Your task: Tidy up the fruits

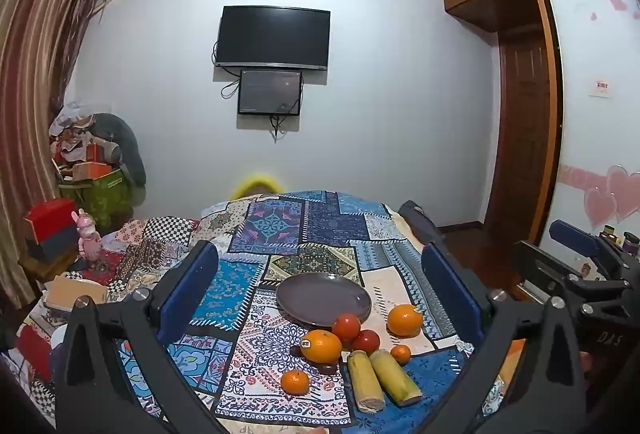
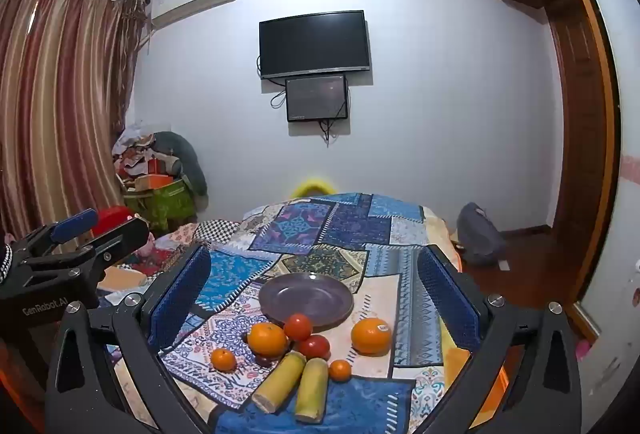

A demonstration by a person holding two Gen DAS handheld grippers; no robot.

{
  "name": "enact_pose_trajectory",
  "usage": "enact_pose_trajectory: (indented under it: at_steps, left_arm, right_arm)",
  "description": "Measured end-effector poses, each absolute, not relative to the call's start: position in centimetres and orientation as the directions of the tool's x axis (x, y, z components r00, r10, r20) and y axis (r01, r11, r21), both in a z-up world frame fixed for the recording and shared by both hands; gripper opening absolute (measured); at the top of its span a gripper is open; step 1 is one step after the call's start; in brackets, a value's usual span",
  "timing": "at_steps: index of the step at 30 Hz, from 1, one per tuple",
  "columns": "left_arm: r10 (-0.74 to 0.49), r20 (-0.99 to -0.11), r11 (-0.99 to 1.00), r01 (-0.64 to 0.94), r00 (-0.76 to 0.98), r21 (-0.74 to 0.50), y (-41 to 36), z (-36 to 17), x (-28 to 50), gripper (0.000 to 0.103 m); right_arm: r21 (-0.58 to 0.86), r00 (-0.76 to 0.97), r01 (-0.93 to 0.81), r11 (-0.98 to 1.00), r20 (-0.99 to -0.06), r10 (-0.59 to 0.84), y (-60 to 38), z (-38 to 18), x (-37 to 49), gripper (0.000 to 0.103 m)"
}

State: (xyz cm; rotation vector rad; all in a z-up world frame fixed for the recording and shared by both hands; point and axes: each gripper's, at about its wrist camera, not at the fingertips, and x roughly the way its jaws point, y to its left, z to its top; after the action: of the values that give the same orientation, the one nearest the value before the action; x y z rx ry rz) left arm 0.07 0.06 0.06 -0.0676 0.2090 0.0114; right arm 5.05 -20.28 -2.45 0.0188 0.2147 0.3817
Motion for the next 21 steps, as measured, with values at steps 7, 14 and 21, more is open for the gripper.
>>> enact_pose_trajectory:
  at_steps: [7,14,21]
  left_arm:
    - [0.002,-0.213,0.999,-0.012,0.977,-0.044,-0.2,0.1,0.1,0.103]
    - [-0.009,-0.201,0.999,0.001,0.980,-0.041,-0.6,0.4,-0.4,0.103]
    - [-0.009,-0.204,0.999,0.002,0.979,-0.039,-0.8,0.5,-0.4,0.103]
  right_arm:
    - [0.059,0.908,-0.362,0.930,-0.202,0.367,-20.2,-2.4,4.9,0.103]
    - [0.059,0.909,-0.365,0.929,-0.192,0.369,-20.7,-2.7,5.0,0.103]
    - [0.061,0.910,-0.366,0.929,-0.186,0.371,-20.6,-2.3,5.0,0.103]
